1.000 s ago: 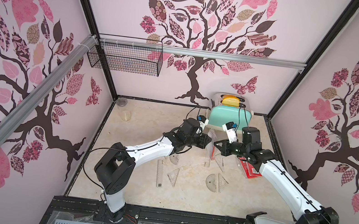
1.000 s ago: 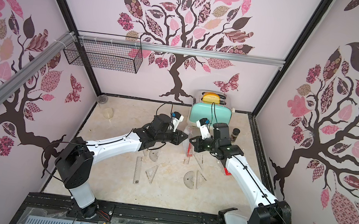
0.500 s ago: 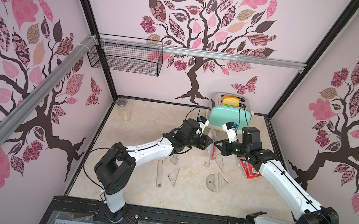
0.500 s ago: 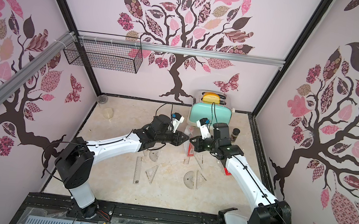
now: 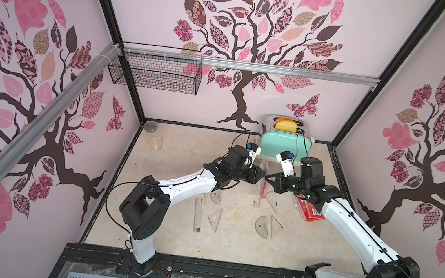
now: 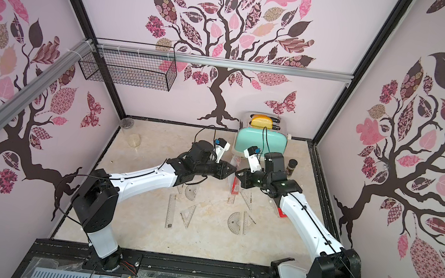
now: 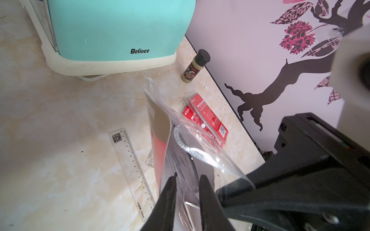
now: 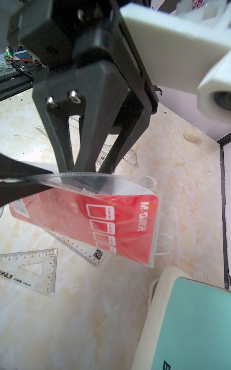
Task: Open the ruler set and take out the ruler
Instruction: Take out the ruler from the ruler set bag.
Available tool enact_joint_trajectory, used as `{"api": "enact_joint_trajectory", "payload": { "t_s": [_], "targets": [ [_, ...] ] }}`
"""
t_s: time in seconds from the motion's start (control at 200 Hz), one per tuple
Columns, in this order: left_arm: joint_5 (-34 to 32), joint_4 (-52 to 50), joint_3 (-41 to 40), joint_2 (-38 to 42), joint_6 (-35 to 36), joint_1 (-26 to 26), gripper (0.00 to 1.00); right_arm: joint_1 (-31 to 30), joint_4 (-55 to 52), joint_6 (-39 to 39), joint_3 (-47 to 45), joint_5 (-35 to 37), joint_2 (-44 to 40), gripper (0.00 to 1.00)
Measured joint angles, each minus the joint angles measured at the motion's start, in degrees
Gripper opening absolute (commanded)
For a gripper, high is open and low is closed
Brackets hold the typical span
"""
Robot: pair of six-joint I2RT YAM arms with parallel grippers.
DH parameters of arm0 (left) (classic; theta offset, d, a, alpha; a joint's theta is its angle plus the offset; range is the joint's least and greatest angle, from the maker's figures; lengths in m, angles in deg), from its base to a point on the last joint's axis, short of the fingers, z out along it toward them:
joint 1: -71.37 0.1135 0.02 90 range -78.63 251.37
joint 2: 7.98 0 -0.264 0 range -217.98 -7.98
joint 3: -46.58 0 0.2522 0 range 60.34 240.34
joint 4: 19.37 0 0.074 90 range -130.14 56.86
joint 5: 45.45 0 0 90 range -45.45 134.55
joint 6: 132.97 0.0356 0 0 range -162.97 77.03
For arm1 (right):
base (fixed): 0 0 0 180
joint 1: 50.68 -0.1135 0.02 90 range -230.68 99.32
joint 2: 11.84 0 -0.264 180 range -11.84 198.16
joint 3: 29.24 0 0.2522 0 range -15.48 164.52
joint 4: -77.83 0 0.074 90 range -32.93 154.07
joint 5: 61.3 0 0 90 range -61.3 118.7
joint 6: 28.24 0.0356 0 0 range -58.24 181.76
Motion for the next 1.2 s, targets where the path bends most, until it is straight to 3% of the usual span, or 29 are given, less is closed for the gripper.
{"api": "enact_joint_trajectory", "payload": {
  "t_s": [0.755,0.995,1.2],
  "targets": [
    [-2.49,-3.63,3.98,-3.87,1.03,-0.61,0.13,0.00,0.11,0.44,0.00,-0.74,-0.09,0.00],
    [-3.30,-4.09,4.35,-4.15,1.05,-0.92,0.00,0.00,0.02,0.42,0.00,-0.63,-0.09,0.00],
    [-3.98,-4.22,4.33,-3.96,1.05,-0.92,0.00,-0.02,0.04,0.31,-0.02,0.83,-0.09,0.00]
  ]
}}
